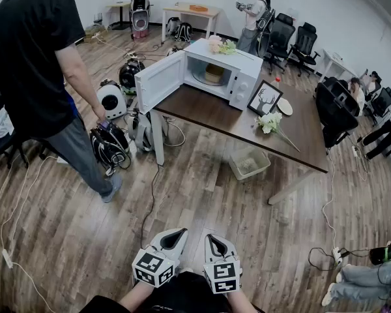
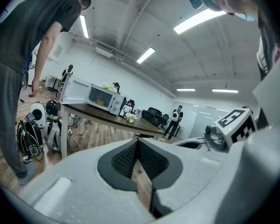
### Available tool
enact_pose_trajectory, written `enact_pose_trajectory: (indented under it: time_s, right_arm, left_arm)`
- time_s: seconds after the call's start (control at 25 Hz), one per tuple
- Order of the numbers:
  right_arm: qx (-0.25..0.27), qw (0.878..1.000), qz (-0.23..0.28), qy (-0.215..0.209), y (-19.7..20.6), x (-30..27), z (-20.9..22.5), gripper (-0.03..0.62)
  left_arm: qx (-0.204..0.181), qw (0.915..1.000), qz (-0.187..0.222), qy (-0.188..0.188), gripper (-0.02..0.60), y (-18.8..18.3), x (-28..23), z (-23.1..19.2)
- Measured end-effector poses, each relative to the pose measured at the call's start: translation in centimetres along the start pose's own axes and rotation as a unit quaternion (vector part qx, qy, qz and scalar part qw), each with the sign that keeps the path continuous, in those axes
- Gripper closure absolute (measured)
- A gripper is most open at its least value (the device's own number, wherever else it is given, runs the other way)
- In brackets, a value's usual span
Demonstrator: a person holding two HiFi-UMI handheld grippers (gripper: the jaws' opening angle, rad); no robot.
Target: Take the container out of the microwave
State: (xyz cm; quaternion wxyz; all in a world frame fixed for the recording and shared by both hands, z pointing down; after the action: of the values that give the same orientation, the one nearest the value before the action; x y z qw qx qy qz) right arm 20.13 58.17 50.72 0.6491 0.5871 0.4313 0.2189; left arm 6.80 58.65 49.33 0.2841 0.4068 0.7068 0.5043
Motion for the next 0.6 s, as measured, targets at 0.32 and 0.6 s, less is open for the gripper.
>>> enact_pose_trajectory:
  time_s: [0.32, 0.6]
  right_arm:
    - [0.003, 1.0, 0.013, 0.023, -1.8, -4.1, 0.9, 0.588]
    - [-0.002, 0.998, 0.044, 0.053, -5.0, -10.1, 1.6, 0.588]
  left_arm:
    - [-0.009, 0.9998, 0.005, 0.017, 0.572, -1.7, -2.8, -3.8]
    - [-0.012, 0.9991, 0.015, 0.039, 0.572, -4.5, -6.2, -9.4]
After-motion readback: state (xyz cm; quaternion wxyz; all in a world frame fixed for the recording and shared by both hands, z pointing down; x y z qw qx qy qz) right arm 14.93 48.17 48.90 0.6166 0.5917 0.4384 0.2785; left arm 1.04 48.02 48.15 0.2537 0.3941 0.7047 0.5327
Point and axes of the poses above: the fingertips, and each gripper's own axes: x backward along the fingers, z to its right, y out of its underside, the point moved 6 cm from there along x, backward along the fingers, and after that the axes turned 13 degrees about z, right-handed, at the moved point
